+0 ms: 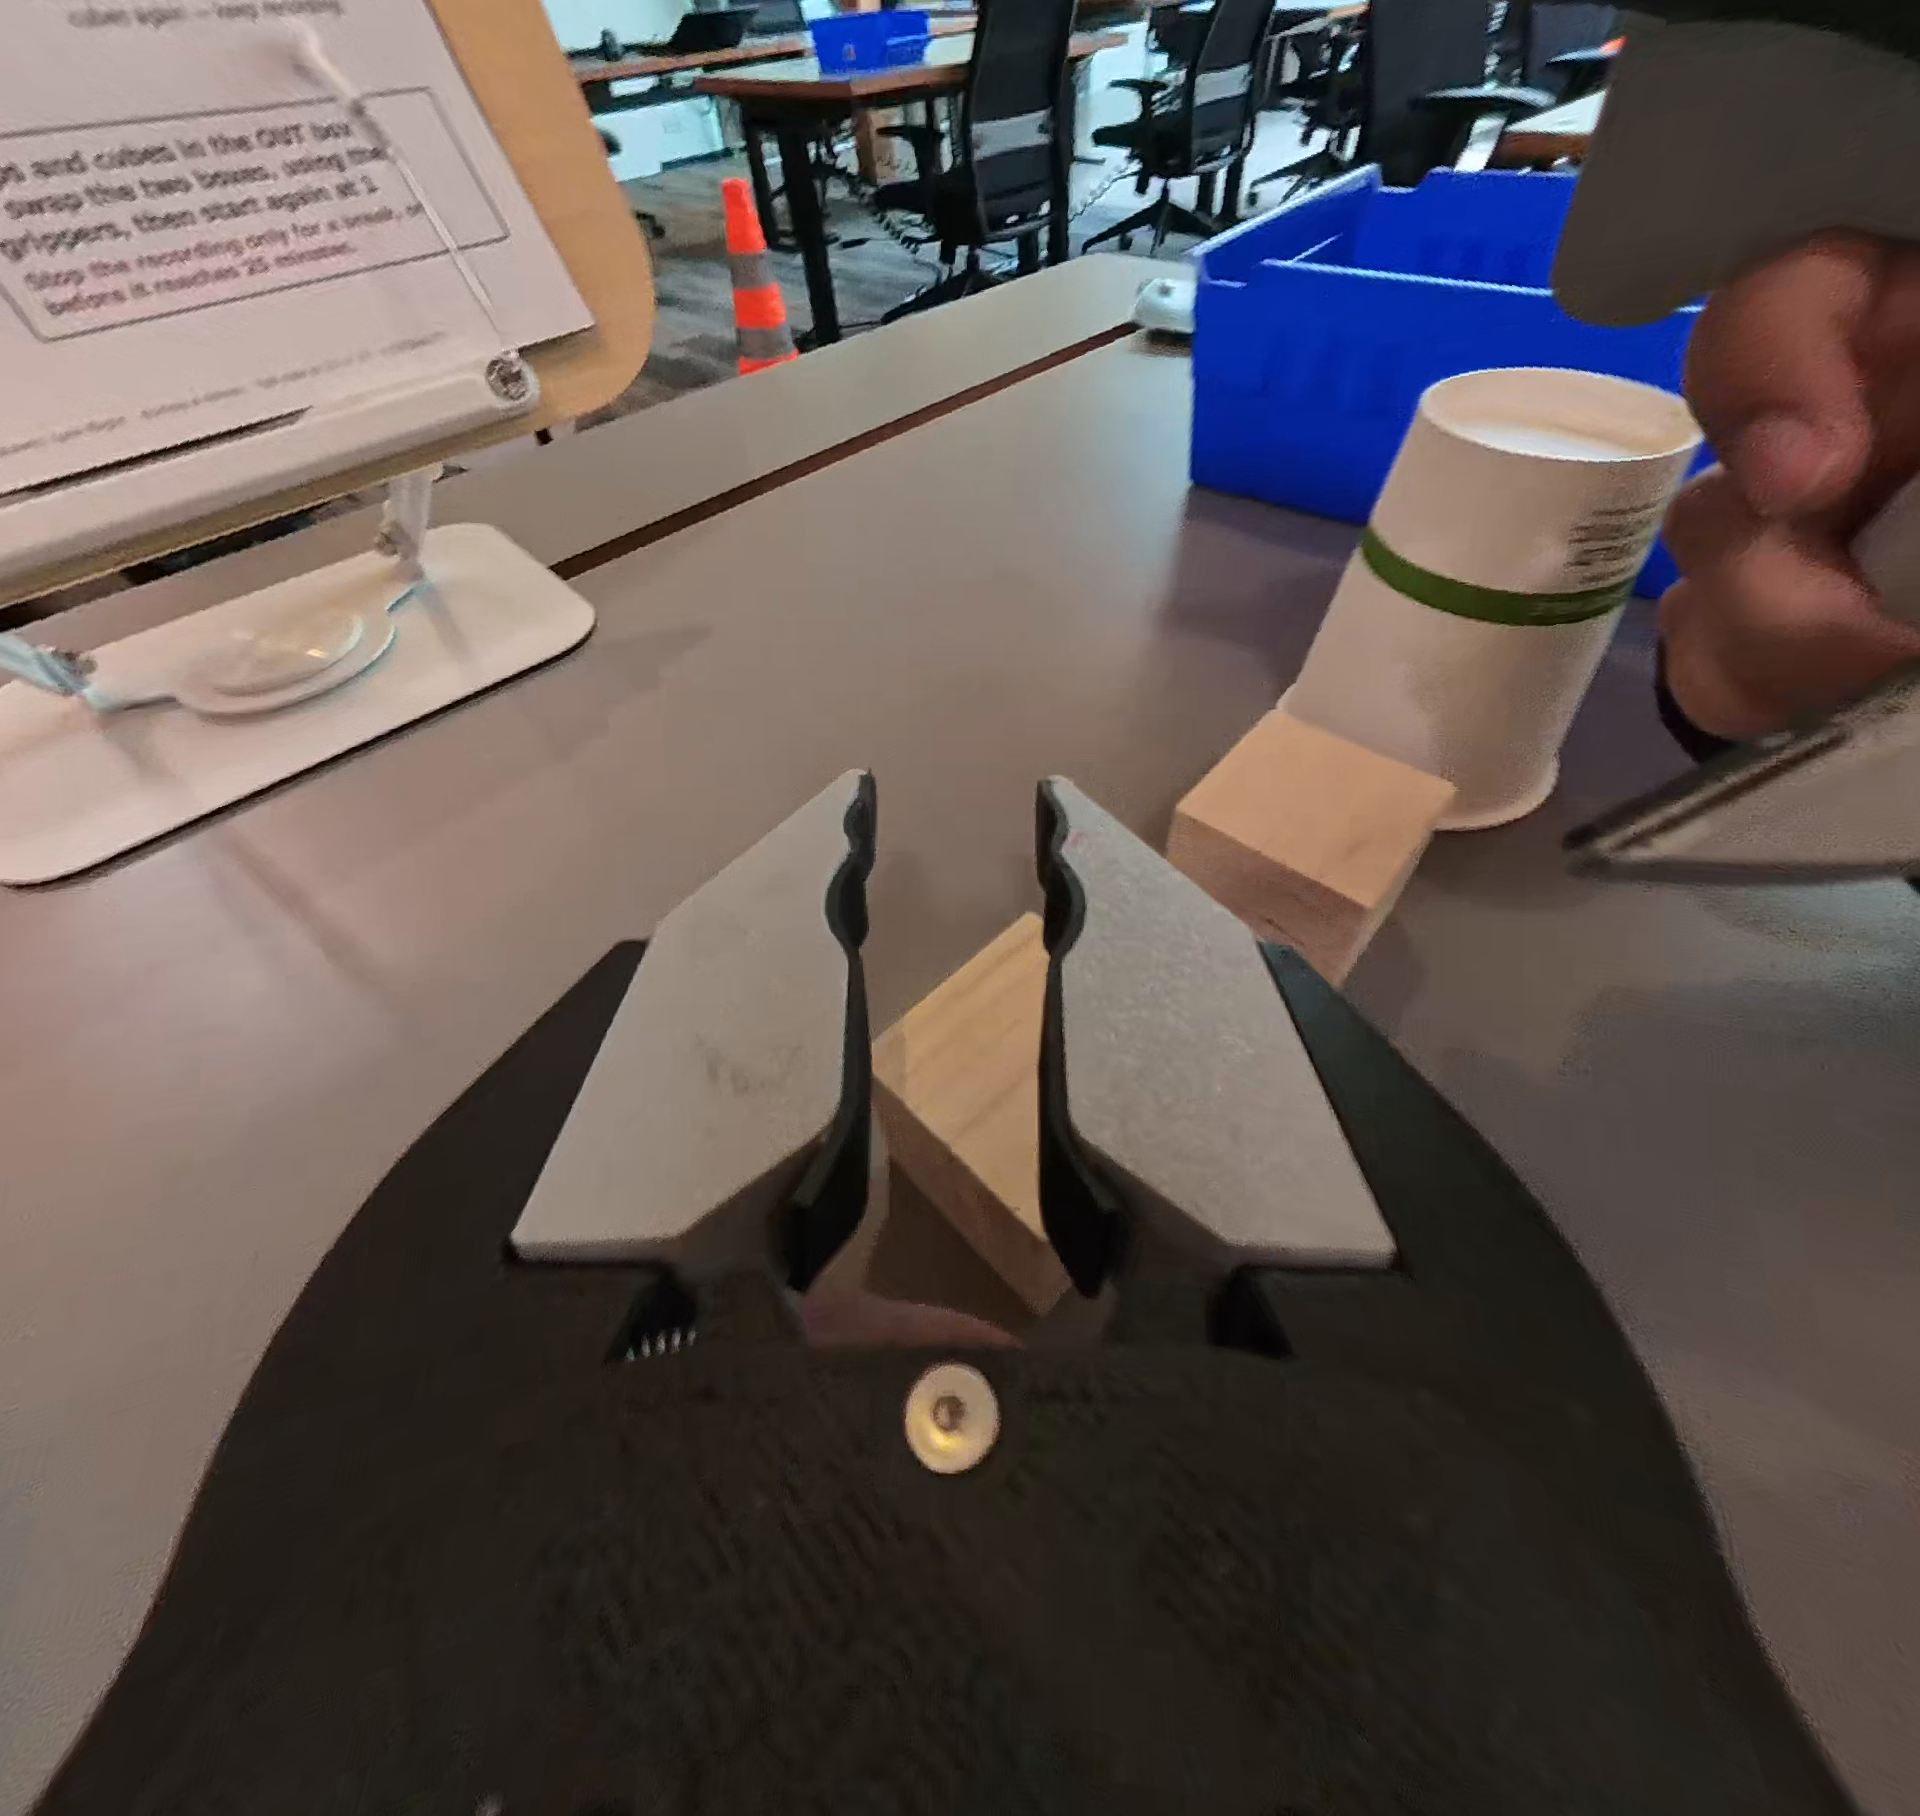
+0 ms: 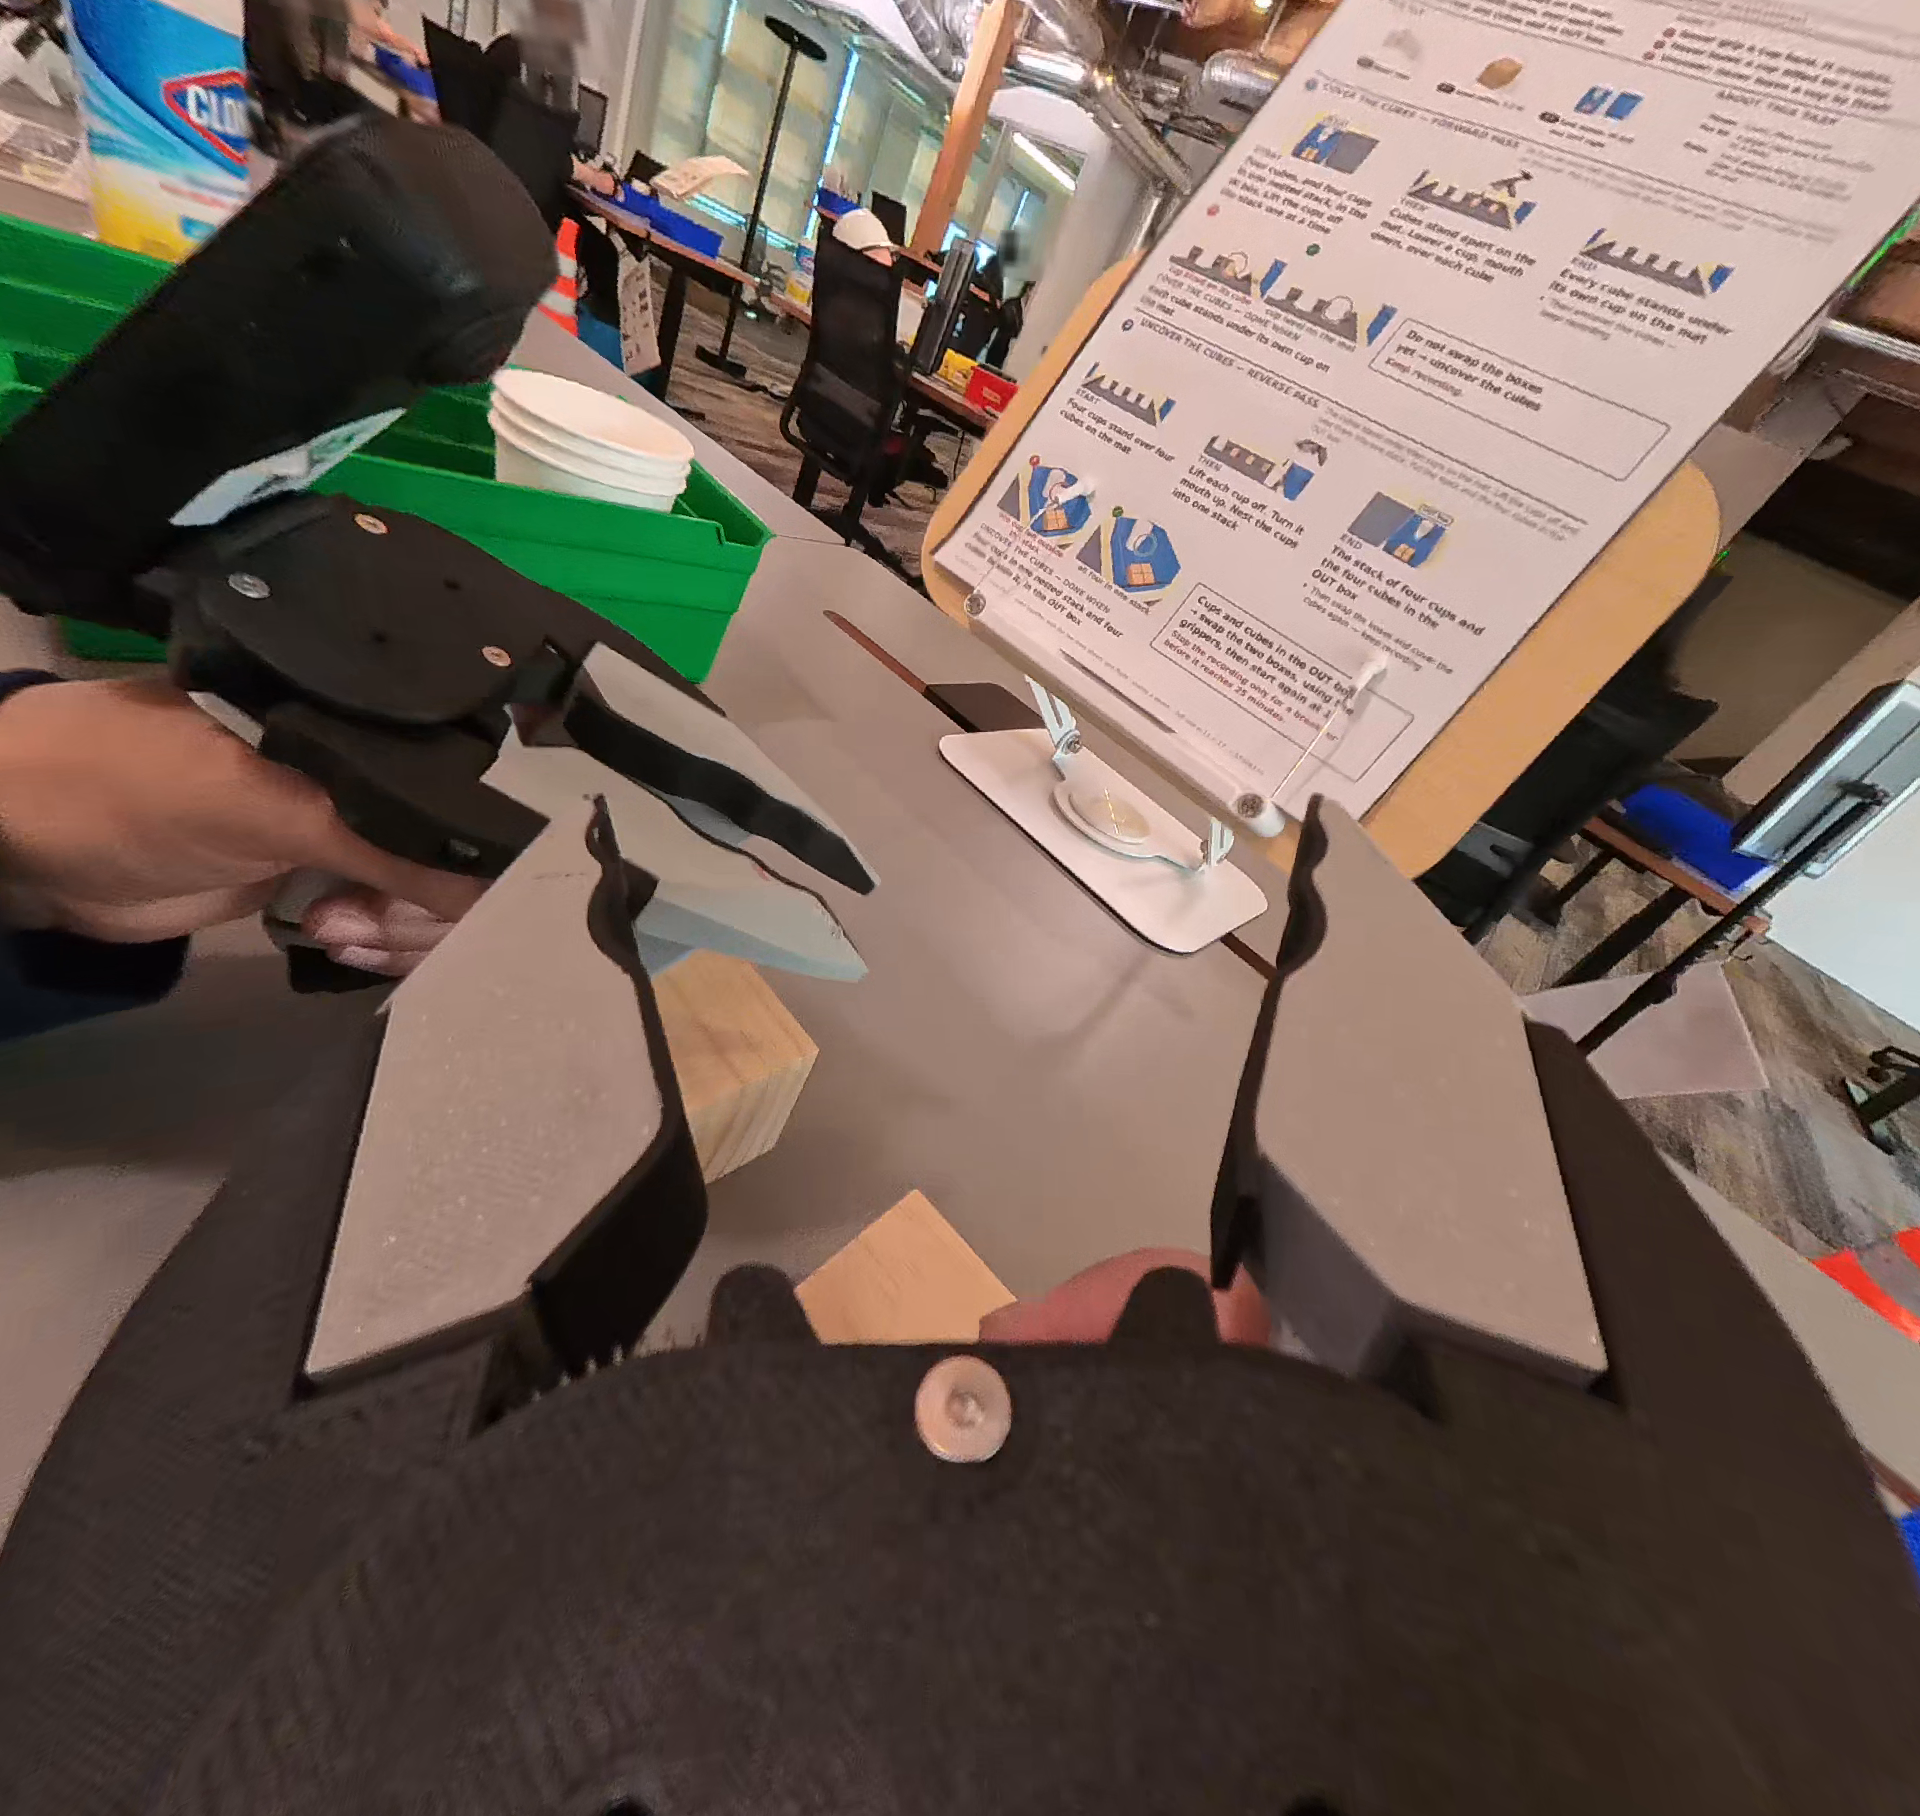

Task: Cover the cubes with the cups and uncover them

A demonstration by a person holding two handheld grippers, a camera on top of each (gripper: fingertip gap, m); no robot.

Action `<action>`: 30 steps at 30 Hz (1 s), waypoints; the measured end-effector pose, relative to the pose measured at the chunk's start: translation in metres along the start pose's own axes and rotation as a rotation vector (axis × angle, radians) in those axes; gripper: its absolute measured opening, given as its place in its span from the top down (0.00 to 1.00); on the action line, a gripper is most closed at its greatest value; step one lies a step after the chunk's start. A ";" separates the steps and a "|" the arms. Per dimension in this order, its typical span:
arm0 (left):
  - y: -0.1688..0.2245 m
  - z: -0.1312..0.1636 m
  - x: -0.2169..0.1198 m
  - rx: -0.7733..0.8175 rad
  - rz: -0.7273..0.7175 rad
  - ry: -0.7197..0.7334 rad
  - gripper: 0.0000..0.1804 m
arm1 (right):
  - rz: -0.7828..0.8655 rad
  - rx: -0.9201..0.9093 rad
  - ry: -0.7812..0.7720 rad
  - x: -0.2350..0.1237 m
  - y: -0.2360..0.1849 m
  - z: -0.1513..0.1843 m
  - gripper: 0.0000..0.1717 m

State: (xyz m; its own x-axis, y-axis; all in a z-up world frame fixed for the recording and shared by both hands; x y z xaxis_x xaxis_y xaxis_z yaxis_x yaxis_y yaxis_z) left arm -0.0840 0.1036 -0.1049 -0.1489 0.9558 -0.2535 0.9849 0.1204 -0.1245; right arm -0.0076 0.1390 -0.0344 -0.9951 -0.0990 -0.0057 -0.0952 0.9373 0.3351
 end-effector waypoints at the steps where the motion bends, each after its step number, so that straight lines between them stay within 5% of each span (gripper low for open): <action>1: -0.003 0.002 0.000 -0.007 -0.017 -0.009 0.84 | 0.003 0.008 0.003 0.002 0.000 0.005 0.28; 15: -0.003 -0.001 0.001 0.046 -0.092 0.003 0.84 | 0.087 0.062 -0.167 -0.003 0.024 0.039 0.34; 23: -0.006 -0.007 -0.003 0.039 -0.128 0.048 0.83 | -0.075 0.009 -0.276 -0.023 0.019 0.030 0.65; 30: -0.004 -0.006 -0.001 0.050 -0.129 0.035 0.83 | -0.114 -0.027 -0.579 -0.039 0.029 0.073 0.55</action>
State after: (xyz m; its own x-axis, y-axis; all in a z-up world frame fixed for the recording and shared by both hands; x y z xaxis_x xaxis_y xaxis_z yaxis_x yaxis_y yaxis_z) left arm -0.0875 0.1039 -0.0987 -0.2696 0.9422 -0.1988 0.9520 0.2297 -0.2022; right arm 0.0262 0.1940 -0.0934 -0.8324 0.0071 -0.5541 -0.2090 0.9220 0.3258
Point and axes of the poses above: each gripper's, where its closed fingertips meet, x out along the fingers, z out of its underside, y = z × x across the jaws, the point moved 4 cm from there along -x, back along the fingers, and after that the axes turned 4 degrees about x, right-handed, at the moved point
